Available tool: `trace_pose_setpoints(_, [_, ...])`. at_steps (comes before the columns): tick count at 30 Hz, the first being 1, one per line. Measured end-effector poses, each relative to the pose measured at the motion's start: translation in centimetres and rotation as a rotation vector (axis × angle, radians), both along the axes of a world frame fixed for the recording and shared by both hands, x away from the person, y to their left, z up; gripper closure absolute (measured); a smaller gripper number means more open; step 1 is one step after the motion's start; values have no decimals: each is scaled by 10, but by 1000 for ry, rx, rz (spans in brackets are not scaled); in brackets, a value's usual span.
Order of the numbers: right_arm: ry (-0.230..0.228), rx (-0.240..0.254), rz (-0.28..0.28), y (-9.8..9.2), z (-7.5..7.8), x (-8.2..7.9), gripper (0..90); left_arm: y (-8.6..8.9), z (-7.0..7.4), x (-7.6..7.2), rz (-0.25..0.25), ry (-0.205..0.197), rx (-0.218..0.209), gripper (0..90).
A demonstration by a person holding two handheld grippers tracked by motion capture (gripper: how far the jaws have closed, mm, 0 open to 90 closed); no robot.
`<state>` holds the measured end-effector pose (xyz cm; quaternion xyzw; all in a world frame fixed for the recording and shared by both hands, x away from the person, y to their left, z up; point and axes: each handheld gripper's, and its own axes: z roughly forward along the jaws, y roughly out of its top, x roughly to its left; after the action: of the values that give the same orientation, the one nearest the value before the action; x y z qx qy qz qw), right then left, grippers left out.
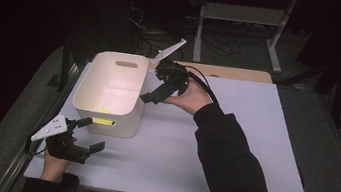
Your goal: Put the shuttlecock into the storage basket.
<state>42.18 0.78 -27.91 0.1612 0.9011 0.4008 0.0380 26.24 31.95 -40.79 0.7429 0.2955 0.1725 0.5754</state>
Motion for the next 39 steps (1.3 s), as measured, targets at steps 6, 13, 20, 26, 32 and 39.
trace_pose_setpoints(6, [-3, 10, -15, -9, -1, -1, 0, 0, 0, 0, 0, 0, 0, 0])
trace_pose_setpoints(13, [-11, 24, -34, -23, -4, -2, 0, 0, 0, 0, 2, 0, -2, 0])
trace_pose_setpoints(20, [-4, 32, -59, -41, -12, -2, 0, 0, 0, 0, 3, -1, 1, 0])
trace_pose_setpoints(26, [-12, 36, -71, -52, -15, -4, 0, 0, 0, 0, 3, -1, 2, 0])
trace_pose_setpoints(32, [-12, 45, -80, -62, -19, -6, 0, 0, 0, 0, 2, -1, 4, 0])
trace_pose_setpoints(39, [-10, 57, -98, -73, -23, -9, 0, 0, 0, 0, 3, 0, 7, 0])
